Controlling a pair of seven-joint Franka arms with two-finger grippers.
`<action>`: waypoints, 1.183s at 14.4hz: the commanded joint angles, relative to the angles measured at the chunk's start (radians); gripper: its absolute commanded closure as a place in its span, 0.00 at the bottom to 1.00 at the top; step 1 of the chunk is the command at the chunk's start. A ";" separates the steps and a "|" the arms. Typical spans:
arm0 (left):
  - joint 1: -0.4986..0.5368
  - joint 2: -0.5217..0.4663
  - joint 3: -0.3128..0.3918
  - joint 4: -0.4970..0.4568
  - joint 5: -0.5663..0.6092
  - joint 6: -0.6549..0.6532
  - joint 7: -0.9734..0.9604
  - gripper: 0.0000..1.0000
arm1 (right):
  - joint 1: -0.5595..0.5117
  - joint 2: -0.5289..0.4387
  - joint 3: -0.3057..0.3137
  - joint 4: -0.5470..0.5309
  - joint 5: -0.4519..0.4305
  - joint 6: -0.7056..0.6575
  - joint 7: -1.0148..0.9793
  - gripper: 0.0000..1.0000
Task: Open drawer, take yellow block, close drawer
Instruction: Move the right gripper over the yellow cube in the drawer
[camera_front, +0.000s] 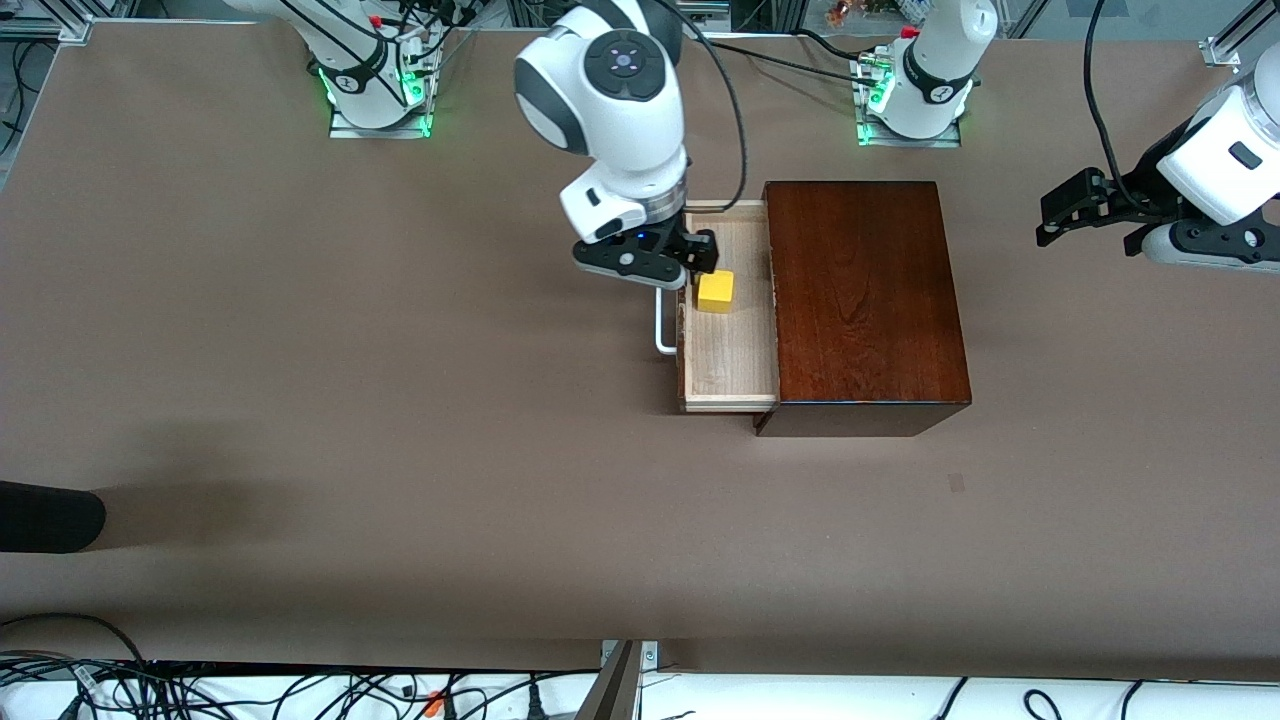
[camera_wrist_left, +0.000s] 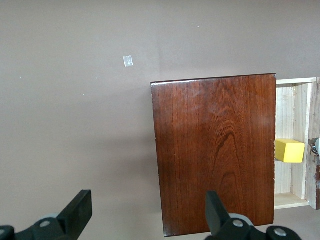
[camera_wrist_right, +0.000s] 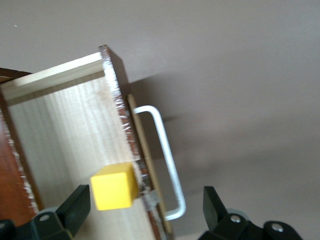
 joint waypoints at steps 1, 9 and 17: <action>0.015 -0.027 -0.010 -0.029 -0.022 0.013 0.005 0.00 | 0.035 0.055 -0.011 0.073 0.005 0.031 0.088 0.00; 0.013 -0.027 -0.012 -0.029 -0.022 0.012 0.005 0.00 | 0.061 0.065 -0.009 0.082 -0.007 0.065 0.028 0.00; 0.013 -0.024 -0.012 -0.029 -0.022 0.013 0.004 0.00 | 0.078 0.068 -0.009 0.101 -0.006 0.088 -0.261 0.00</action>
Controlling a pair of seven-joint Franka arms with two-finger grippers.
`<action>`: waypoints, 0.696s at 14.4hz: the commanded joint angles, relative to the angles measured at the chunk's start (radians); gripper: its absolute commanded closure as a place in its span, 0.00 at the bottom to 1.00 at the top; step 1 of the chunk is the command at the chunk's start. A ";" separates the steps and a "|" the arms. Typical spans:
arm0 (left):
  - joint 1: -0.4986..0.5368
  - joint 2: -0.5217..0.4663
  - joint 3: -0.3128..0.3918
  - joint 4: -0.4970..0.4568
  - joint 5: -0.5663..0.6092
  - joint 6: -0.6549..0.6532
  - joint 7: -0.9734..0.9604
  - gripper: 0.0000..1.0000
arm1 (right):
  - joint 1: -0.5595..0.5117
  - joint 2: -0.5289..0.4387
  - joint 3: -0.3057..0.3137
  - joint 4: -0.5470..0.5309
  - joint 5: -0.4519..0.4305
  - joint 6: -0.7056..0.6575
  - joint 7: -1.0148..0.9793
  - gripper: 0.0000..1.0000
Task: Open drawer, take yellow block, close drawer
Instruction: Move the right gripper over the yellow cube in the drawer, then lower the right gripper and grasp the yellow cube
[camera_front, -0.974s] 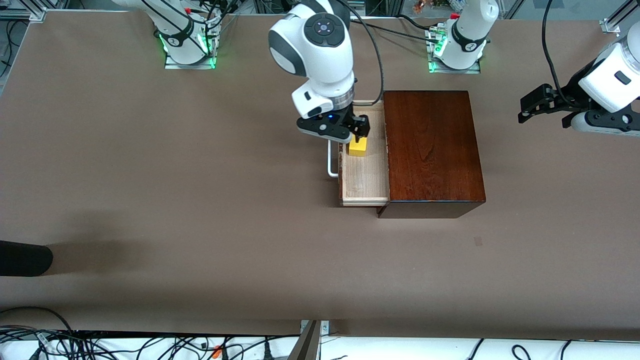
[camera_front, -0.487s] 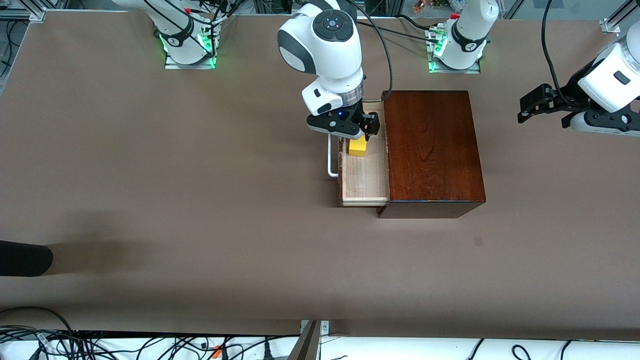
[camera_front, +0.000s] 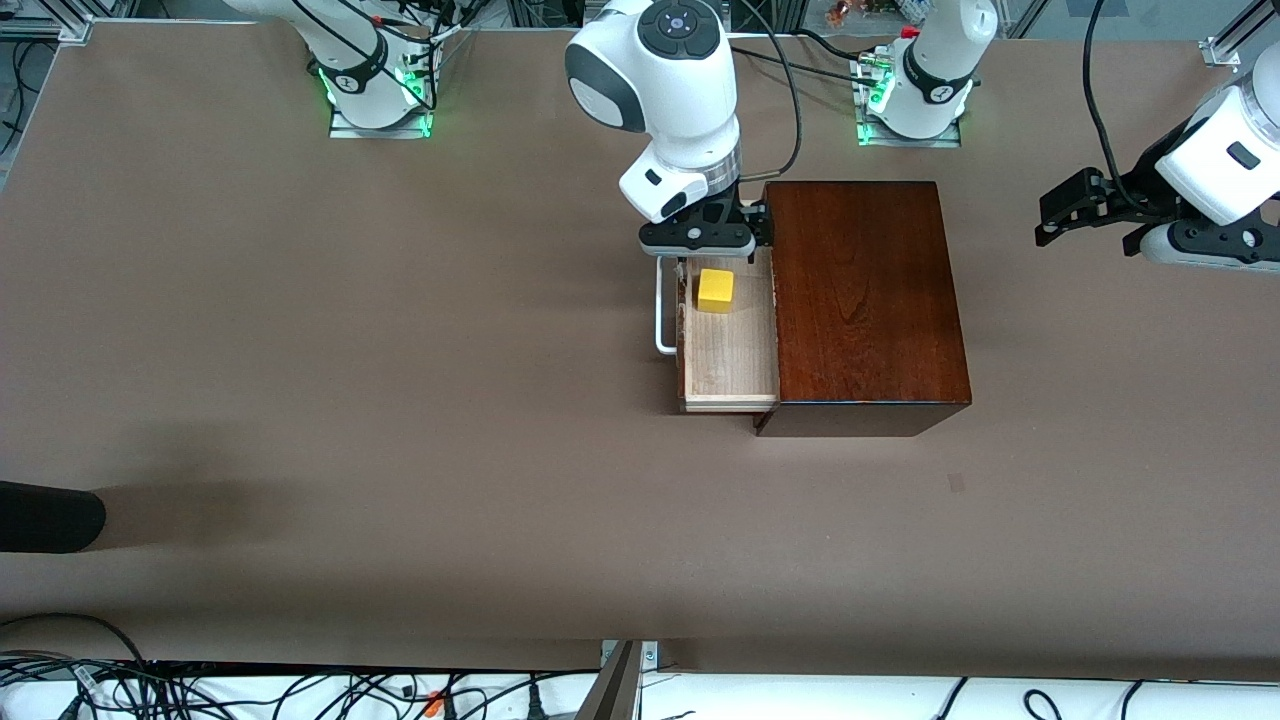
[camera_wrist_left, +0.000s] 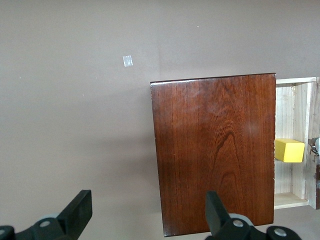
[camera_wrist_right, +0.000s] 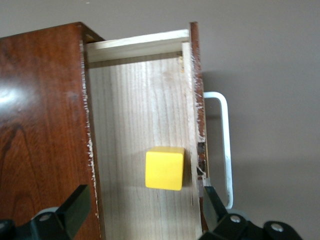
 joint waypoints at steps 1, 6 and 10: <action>0.013 -0.024 -0.010 -0.028 -0.022 0.013 0.005 0.00 | 0.016 0.020 -0.009 0.029 -0.004 0.010 -0.147 0.00; 0.013 -0.022 -0.010 -0.028 -0.022 0.013 0.005 0.00 | 0.016 0.027 -0.008 0.029 -0.004 0.015 -0.412 0.00; 0.013 -0.022 -0.010 -0.028 -0.022 0.015 0.004 0.00 | 0.016 0.041 -0.008 0.029 -0.004 0.022 -0.587 0.00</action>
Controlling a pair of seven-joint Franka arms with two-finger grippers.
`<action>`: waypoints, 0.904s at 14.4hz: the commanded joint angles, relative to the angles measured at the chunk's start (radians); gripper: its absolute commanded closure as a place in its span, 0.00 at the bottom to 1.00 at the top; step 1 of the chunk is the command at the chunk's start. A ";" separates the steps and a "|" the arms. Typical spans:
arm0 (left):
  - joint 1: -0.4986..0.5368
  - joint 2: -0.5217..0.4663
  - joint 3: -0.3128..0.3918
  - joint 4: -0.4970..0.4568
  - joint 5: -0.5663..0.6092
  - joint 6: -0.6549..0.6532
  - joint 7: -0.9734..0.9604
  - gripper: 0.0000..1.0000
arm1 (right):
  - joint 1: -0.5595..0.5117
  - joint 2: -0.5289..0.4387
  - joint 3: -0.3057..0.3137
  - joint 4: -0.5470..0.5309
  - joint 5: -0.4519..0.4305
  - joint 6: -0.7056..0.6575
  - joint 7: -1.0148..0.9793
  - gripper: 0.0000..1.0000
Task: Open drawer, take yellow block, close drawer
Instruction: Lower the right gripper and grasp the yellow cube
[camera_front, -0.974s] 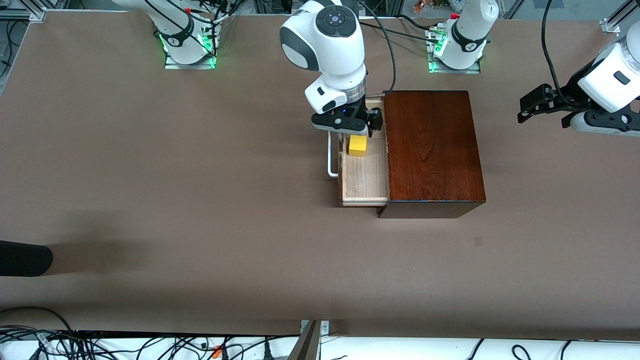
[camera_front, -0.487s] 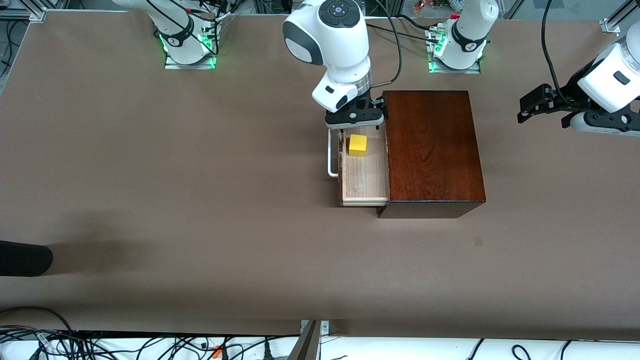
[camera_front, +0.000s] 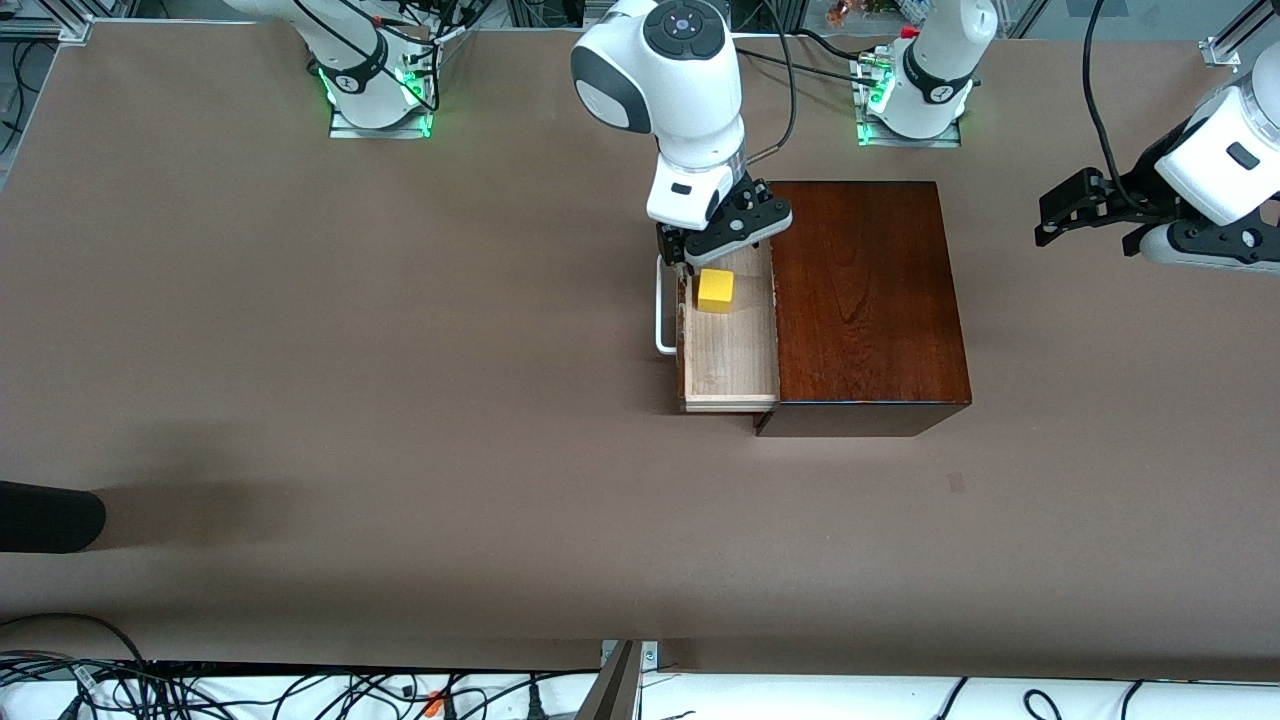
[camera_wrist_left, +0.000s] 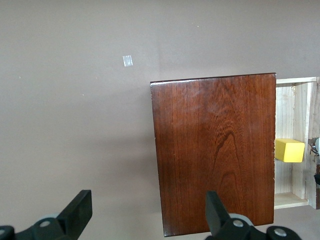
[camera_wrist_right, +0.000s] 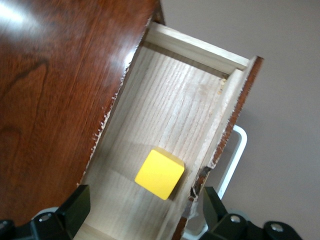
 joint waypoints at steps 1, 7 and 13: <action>0.013 -0.024 -0.010 -0.029 -0.022 0.015 0.005 0.00 | 0.008 0.023 -0.008 0.028 -0.002 0.014 -0.111 0.00; 0.013 -0.022 -0.010 -0.028 -0.022 0.018 0.004 0.00 | 0.014 0.031 -0.008 0.028 -0.002 0.012 -0.381 0.00; 0.013 -0.024 -0.010 -0.029 -0.022 0.018 0.004 0.00 | 0.027 0.086 -0.011 0.028 -0.008 0.023 -0.593 0.00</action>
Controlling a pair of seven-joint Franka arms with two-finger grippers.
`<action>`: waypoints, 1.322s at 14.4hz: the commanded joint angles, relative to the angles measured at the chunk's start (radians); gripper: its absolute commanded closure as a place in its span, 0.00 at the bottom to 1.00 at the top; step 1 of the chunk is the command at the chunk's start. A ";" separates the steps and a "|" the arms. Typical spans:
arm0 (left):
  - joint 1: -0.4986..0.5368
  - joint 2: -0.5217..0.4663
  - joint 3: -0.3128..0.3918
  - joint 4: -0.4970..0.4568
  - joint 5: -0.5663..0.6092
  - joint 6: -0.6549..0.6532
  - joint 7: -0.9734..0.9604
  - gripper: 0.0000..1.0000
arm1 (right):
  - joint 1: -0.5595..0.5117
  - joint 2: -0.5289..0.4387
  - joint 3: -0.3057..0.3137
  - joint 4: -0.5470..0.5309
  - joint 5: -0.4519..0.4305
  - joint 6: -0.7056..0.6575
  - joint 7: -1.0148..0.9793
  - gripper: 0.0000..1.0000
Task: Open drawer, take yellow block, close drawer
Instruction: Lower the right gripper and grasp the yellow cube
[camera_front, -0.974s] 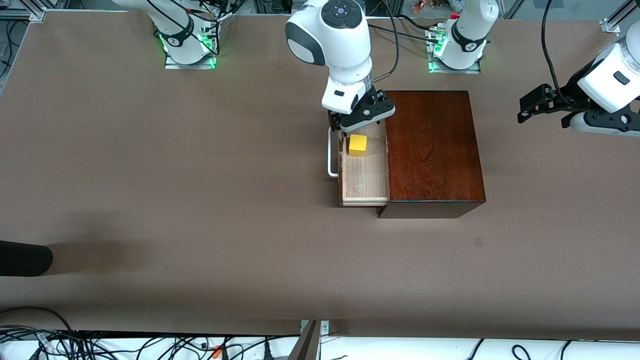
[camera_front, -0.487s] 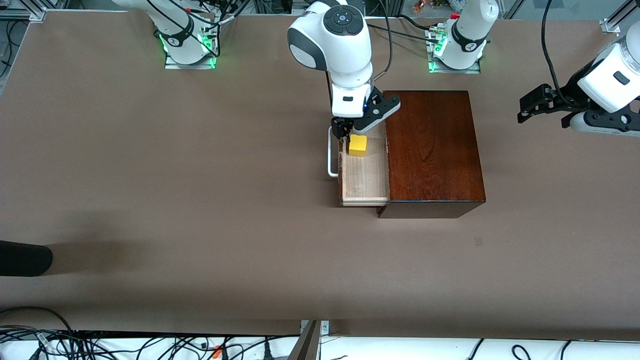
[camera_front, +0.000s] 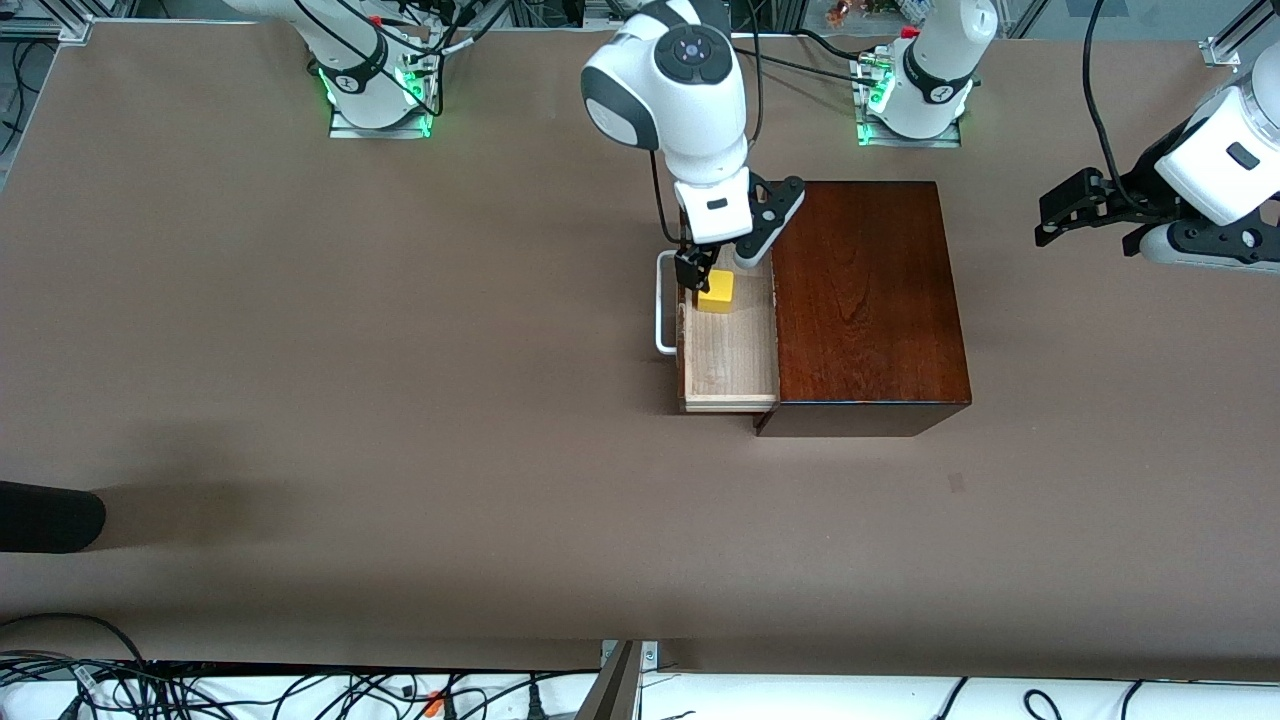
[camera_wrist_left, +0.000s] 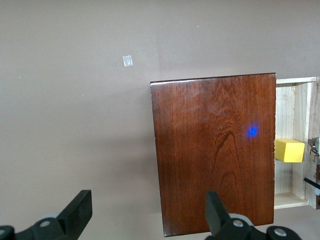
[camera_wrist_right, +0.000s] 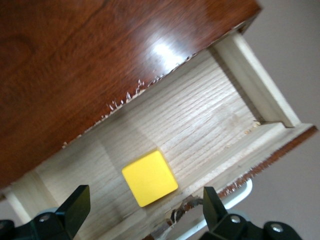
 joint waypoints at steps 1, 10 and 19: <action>0.013 -0.022 -0.010 -0.028 -0.022 0.018 0.004 0.00 | 0.020 0.041 -0.009 0.027 -0.011 0.010 -0.082 0.00; 0.013 -0.024 -0.010 -0.029 -0.022 0.019 0.001 0.00 | 0.042 0.095 -0.010 0.026 -0.072 0.035 -0.087 0.00; 0.013 -0.022 -0.010 -0.029 -0.022 0.021 0.001 0.00 | 0.052 0.116 -0.011 0.027 -0.118 0.070 -0.088 0.01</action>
